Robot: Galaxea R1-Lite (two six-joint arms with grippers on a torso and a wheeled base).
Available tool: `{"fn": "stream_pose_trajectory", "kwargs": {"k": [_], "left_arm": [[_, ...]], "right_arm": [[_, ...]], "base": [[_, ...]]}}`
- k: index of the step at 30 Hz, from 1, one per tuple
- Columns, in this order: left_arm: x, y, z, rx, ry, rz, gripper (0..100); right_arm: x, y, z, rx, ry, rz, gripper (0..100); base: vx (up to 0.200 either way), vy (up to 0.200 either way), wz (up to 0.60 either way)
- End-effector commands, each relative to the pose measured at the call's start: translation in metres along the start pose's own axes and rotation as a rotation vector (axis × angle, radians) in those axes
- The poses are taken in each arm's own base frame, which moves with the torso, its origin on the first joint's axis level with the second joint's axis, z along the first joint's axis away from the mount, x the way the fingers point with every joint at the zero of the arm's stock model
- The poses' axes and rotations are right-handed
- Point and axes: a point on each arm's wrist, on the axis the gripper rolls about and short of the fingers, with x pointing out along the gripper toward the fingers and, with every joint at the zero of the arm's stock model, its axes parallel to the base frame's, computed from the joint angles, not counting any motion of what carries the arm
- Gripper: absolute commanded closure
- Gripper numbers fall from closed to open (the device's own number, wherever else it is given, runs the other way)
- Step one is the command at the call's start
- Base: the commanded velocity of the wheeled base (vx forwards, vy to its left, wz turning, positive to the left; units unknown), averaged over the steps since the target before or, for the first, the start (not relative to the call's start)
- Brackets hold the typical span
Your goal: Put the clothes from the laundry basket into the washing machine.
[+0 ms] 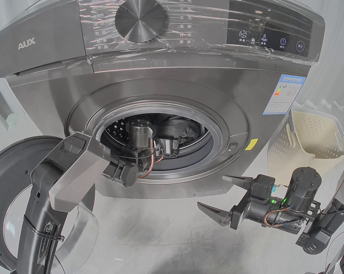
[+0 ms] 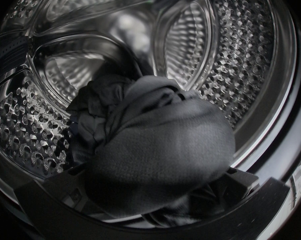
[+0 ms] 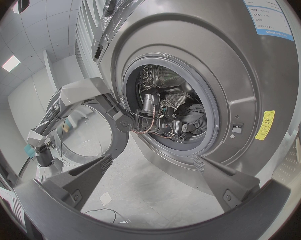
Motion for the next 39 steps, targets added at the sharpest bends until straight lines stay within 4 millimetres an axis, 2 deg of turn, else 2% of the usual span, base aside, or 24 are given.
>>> {"fn": "stream_pose_trajectory", "kwargs": {"k": [1, 5, 6, 15, 18, 22, 23, 29, 35, 36, 39], "left_arm": [[-0.011, -0.005, 0.005, 0.012, 0.021, -0.016, 0], [-0.010, -0.001, -0.010, 0.046, 0.062, -0.017, 0], [-0.008, -0.001, -0.011, 0.045, 0.064, -0.019, 100], [0.005, -0.001, 0.000, 0.027, -0.004, -0.014, 100], [0.022, 0.005, 0.013, -0.007, -0.112, 0.021, 100], [0.035, 0.011, 0.028, -0.038, -0.217, 0.062, 100], [0.039, 0.014, 0.021, -0.040, -0.213, 0.072, 100], [0.041, 0.016, 0.018, -0.041, -0.220, 0.080, 100], [0.039, 0.011, 0.021, -0.040, -0.224, 0.072, 100], [0.039, 0.010, 0.022, -0.041, -0.225, 0.070, 0], [0.037, 0.006, 0.027, -0.048, -0.234, 0.062, 0]], "right_arm": [[0.001, 0.000, -0.002, 0.000, 0.005, 0.002, 0], [0.001, 0.000, -0.001, 0.000, 0.002, 0.002, 0], [0.001, 0.000, -0.001, 0.000, 0.002, 0.002, 0], [0.002, 0.000, -0.001, -0.001, -0.001, 0.002, 0], [0.003, 0.001, 0.000, 0.000, -0.004, 0.007, 0], [0.003, 0.002, 0.001, 0.001, -0.007, 0.010, 0], [0.003, 0.002, 0.001, 0.001, -0.007, 0.010, 0], [0.003, 0.002, 0.001, 0.005, -0.007, 0.010, 0], [0.003, 0.002, 0.001, 0.005, -0.007, 0.010, 0], [0.003, 0.003, 0.001, 0.005, -0.007, 0.011, 0], [0.003, 0.002, 0.001, 0.005, -0.007, 0.010, 0]], "base": [[0.000, 0.000, 0.00], [0.000, 0.000, 0.00], [0.000, 0.000, 0.00], [0.000, 0.000, 0.00], [0.000, 0.000, 0.00], [0.000, 0.000, 0.00], [0.000, 0.000, 0.00], [0.000, 0.000, 0.00], [0.000, 0.000, 0.00], [0.000, 0.000, 0.00], [0.000, 0.000, 0.00]]}}
